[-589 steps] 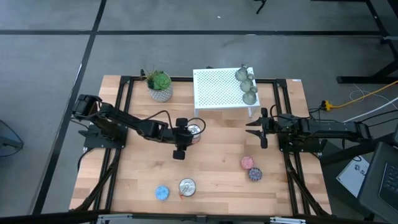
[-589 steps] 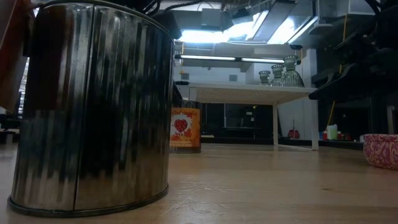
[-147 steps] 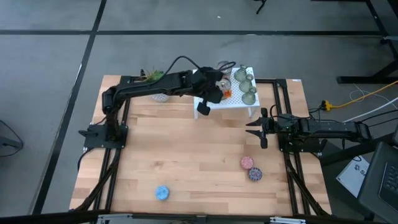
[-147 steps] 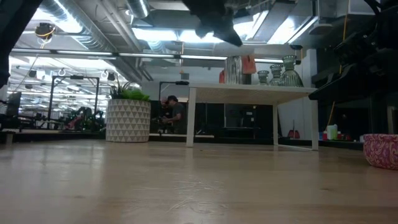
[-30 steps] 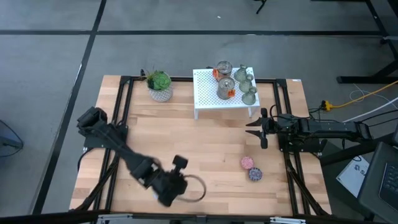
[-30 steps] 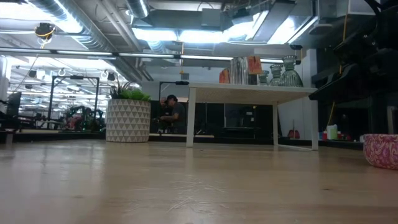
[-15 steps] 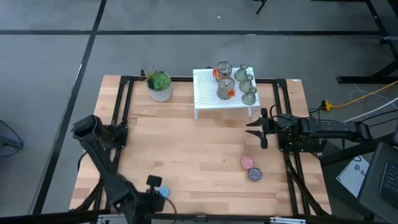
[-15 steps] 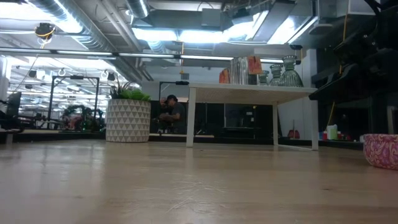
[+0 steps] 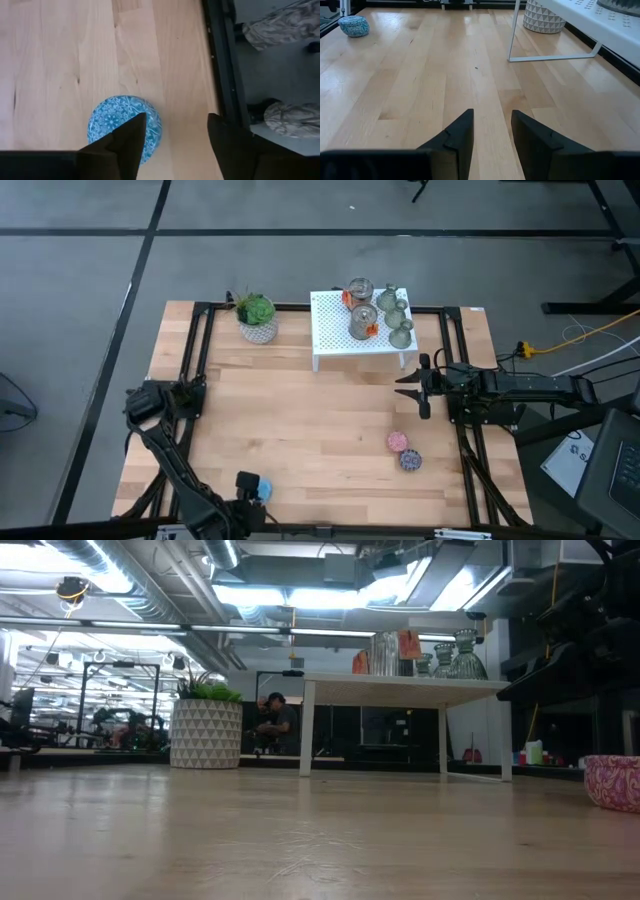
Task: Pick & Place candle stick holders
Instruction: Put the blue scented candle on the shelf
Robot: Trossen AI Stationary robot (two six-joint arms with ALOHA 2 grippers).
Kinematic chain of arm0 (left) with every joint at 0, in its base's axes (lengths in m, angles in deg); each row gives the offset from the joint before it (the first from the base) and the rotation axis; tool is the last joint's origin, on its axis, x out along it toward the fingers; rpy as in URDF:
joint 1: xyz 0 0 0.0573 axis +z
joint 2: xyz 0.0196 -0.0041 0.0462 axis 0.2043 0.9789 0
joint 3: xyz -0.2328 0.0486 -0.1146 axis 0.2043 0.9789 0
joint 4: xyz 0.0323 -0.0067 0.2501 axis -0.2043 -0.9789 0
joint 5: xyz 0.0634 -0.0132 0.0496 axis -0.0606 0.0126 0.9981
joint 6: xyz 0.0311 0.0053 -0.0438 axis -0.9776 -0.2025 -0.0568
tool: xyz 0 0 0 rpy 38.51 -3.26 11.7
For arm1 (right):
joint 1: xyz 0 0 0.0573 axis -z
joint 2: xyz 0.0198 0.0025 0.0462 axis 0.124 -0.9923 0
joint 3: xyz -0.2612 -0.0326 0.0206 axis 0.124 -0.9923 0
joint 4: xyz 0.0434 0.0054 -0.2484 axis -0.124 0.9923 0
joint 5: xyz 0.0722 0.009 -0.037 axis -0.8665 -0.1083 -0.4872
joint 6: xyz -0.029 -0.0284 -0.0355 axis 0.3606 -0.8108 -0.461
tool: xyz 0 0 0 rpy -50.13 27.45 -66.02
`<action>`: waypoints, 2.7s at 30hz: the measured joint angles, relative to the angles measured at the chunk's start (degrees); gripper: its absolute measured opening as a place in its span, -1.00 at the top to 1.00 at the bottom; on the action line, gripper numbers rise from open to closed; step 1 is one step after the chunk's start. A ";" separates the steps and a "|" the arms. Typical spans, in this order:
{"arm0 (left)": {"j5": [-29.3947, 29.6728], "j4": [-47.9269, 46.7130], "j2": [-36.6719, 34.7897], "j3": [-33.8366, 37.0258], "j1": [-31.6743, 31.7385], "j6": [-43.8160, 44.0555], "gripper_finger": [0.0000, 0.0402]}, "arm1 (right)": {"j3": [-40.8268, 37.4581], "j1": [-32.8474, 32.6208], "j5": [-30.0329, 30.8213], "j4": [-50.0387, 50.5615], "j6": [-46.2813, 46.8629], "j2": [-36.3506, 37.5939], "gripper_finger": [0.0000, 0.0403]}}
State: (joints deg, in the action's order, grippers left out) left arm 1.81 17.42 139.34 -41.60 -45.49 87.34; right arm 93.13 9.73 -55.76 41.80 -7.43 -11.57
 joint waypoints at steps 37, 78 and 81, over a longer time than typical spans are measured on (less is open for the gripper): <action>-0.12 -5.10 0.19 5.19 3.96 6.84 -0.40 | 0.01 0.00 0.01 -0.01 0.00 0.00 0.33; -2.48 26.81 -0.01 7.96 28.57 -35.94 -0.40 | 0.00 -0.01 0.00 -0.01 0.00 0.00 0.33; -5.84 29.11 -0.54 7.93 30.70 -38.93 -0.40 | 0.02 -0.02 0.00 -0.02 0.00 0.00 0.33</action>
State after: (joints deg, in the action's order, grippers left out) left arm -4.04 46.52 138.80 -33.66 -14.78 48.41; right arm 93.15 9.72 -55.76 41.78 -7.43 -11.57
